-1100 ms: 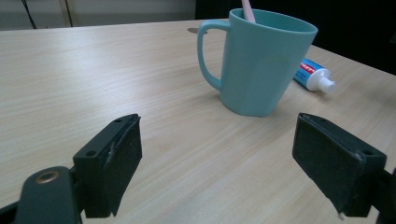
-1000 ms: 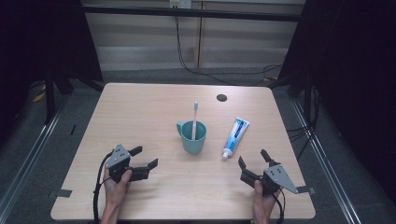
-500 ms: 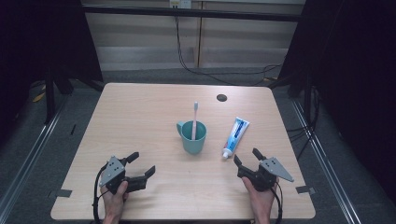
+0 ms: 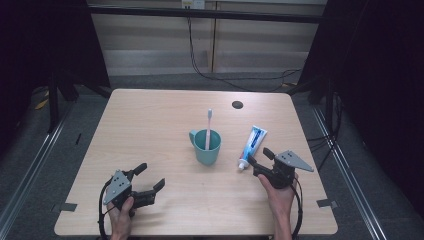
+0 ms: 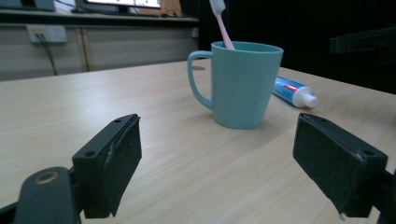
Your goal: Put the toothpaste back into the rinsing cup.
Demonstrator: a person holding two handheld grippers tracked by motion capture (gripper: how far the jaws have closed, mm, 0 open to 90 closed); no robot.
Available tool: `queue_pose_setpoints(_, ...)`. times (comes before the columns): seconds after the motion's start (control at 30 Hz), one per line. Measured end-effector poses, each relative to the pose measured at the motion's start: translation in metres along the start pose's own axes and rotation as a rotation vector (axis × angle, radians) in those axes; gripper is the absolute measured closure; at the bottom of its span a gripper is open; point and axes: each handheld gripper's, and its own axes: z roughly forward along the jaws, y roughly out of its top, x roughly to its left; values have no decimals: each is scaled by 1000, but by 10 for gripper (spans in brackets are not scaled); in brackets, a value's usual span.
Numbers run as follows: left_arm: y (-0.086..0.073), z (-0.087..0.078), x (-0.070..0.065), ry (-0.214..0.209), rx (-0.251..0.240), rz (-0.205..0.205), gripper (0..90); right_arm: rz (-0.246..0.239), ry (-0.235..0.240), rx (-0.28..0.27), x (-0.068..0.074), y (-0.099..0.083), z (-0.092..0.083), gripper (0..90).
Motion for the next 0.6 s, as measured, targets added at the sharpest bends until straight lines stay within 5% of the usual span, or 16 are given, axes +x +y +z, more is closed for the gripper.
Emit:
queue_pose_setpoints(0.13, -1, -1, -1, 4, -17, -4, 154, 23, 1, 53, -5, 11, 2, 341)
queue_pose_setpoints(0.27, -2, -5, -3, 13, -43, 38, 154, 48, 9, 150, -10, 23, 7, 338)
queue_pose_setpoints(0.43, -5, -11, -1, 11, -105, 16, 153, 45, 7, 235, -19, 37, 16, 337)
queue_pose_setpoints(0.6, -5, -11, -2, 14, -100, 35, 154, 72, 7, 312, -27, 50, 27, 316)
